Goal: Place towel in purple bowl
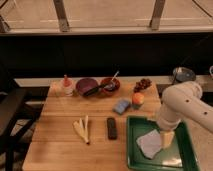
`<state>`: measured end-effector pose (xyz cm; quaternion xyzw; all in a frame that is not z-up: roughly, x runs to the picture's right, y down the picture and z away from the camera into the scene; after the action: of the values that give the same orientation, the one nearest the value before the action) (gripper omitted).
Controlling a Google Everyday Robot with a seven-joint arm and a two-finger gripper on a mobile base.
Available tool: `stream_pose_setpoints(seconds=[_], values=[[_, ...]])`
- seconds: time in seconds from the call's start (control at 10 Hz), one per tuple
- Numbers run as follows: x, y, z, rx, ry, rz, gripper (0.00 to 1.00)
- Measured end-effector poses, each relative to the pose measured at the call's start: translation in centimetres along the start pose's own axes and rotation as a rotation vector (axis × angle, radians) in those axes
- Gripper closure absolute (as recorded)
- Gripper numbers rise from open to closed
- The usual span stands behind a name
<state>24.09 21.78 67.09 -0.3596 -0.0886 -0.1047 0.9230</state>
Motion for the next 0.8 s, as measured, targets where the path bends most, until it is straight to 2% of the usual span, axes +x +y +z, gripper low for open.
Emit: stream_pose_setpoints(seconds=[0.1, 0.4, 0.8], values=[[-0.7, 0.1, 1.3, 0.010, -0.011, -0.013, 0.20], [-1.4, 0.3, 3.4, 0.016, -0.027, -0.019, 0.20], [-1.0, 0.3, 8.6, -0.017, -0.038, 0.009, 0.20]])
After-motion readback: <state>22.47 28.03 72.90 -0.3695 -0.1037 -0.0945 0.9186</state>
